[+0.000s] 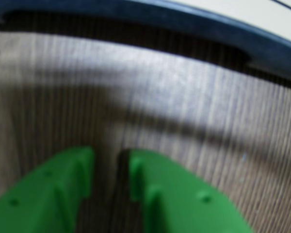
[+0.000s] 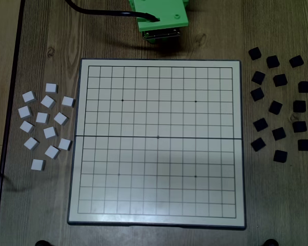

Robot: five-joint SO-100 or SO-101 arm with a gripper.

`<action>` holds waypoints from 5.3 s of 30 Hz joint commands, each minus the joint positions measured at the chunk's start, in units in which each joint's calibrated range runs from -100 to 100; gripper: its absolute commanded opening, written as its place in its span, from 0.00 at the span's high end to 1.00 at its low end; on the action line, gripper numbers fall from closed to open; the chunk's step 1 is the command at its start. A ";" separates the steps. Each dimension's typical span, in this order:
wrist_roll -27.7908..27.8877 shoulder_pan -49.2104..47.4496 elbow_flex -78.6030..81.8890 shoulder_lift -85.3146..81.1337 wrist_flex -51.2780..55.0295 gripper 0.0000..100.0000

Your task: Grasp a White stone and put it on the board on position (0,0).

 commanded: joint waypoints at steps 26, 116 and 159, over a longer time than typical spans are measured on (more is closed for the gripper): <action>-0.54 -21.15 0.62 0.54 3.85 0.92; 6.69 41.57 -110.11 84.47 13.77 0.94; 12.94 38.93 -86.92 100.16 -5.66 0.89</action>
